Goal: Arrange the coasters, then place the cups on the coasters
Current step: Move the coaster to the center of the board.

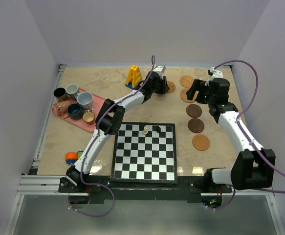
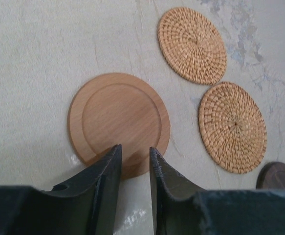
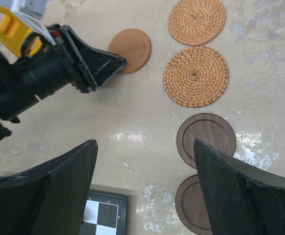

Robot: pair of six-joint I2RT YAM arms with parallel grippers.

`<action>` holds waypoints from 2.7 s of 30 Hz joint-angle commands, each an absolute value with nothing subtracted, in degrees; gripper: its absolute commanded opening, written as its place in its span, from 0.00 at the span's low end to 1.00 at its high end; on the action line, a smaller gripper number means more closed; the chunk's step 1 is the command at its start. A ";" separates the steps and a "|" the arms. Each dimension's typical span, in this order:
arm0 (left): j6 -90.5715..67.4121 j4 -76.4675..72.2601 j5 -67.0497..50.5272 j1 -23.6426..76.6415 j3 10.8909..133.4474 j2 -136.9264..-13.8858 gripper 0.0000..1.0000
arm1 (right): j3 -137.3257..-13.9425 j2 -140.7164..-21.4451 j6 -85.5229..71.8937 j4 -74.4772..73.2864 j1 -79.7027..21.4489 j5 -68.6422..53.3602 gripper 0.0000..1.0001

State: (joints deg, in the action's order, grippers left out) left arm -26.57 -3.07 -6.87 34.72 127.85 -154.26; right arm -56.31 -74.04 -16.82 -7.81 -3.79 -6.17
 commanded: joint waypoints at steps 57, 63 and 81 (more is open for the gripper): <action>-10.73 3.16 1.14 31.38 62.31 -74.01 0.99 | -106.62 -136.23 -2.19 -20.12 -19.34 7.29 0.93; -7.91 3.87 2.90 31.20 62.14 -71.63 0.99 | -98.63 -130.88 -4.83 -18.81 -19.34 6.86 0.90; -8.26 -2.19 2.03 31.03 55.37 -66.18 0.99 | -68.75 -109.08 -9.05 -11.52 -19.77 10.63 0.84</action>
State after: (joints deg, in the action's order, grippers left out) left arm -8.32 1.23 3.16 31.46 56.34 -66.94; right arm -73.19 -112.81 -7.66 -11.44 -19.49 8.34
